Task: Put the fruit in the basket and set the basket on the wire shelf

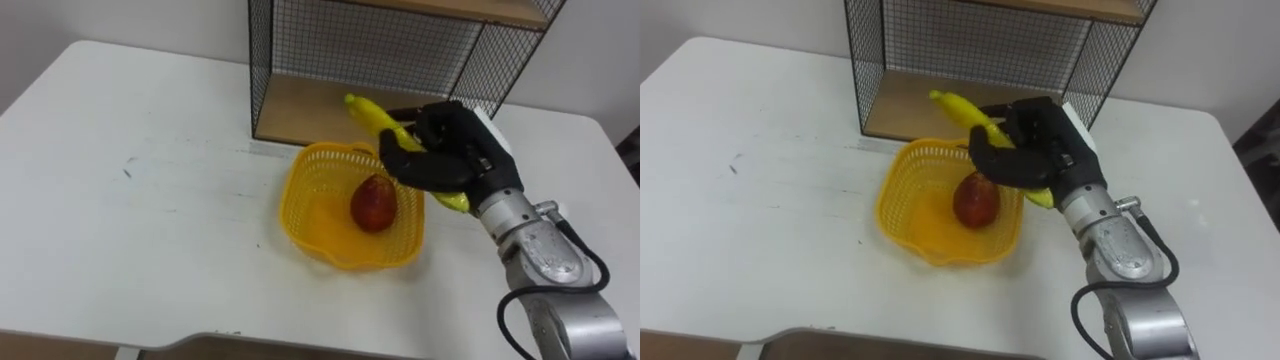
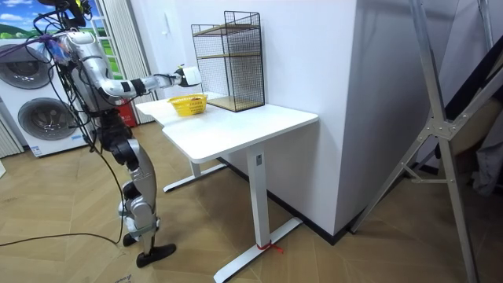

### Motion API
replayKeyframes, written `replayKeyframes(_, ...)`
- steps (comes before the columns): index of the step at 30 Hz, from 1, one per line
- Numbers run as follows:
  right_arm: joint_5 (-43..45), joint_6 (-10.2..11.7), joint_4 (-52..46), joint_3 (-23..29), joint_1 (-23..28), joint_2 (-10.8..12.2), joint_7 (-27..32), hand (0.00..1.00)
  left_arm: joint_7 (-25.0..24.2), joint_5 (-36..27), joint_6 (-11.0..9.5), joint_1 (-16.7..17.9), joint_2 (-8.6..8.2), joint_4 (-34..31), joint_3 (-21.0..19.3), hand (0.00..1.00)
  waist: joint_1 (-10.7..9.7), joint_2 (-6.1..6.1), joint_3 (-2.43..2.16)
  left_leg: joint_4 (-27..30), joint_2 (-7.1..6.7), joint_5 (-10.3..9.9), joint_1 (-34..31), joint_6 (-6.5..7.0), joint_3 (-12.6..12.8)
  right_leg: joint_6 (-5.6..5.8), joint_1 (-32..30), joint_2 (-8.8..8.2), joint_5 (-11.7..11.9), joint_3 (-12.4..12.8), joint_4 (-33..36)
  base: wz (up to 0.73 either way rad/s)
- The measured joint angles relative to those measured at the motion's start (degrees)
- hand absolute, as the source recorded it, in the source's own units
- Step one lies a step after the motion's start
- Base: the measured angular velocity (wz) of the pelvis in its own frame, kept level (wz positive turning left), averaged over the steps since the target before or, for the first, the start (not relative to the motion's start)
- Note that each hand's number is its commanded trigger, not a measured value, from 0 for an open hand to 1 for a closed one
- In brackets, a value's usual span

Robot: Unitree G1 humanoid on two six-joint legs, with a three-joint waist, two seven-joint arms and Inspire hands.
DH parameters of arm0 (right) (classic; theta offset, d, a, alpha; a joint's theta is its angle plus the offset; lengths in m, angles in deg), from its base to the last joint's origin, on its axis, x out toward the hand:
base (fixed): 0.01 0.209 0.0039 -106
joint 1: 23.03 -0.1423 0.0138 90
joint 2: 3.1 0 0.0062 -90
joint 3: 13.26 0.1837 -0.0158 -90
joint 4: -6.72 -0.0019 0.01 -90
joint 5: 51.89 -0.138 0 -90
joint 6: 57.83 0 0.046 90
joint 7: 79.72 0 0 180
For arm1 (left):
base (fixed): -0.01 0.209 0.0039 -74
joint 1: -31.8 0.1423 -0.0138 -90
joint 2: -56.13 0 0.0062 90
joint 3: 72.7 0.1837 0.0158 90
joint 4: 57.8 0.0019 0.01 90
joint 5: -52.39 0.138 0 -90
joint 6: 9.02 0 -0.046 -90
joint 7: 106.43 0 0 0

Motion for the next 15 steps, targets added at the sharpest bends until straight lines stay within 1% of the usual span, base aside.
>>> replayKeyframes(1,0.0,0.0,0.0,0.0,0.0,0.0,0.0,0.00,0.0,0.0,0.0,0.1,0.00,0.0,0.0,0.00,0.0,-0.01,0.03,0.0,0.01,0.0,0.0,0.00,0.0,0.00,0.0,0.00,0.0,0.0,0.0,0.00)
replayKeyframes(5,0.0,0.0,0.0,0.0,0.0,-0.2,0.0,0.00,0.0,-0.1,0.0,0.1,0.02,0.0,0.0,0.00,0.0,-0.04,0.18,-0.4,0.03,0.0,-0.1,0.00,0.0,0.00,-0.1,0.05,0.0,-0.1,0.0,0.00)
replayKeyframes(10,0.3,0.0,0.0,0.0,0.0,-0.4,0.2,0.00,0.0,0.0,0.0,-0.2,0.08,0.0,0.0,0.00,0.0,-0.25,0.17,-0.4,0.02,0.0,-0.1,0.00,0.0,0.00,-0.1,0.07,0.0,-0.1,0.0,0.00)
replayKeyframes(15,1.0,0.0,0.0,-0.7,0.0,-0.4,0.2,0.00,-0.1,-0.3,0.1,-0.4,0.23,0.0,0.1,0.00,0.0,-0.19,0.20,-0.1,0.01,0.0,-0.1,0.00,0.0,0.00,-0.1,0.06,0.0,-0.2,0.0,0.00)
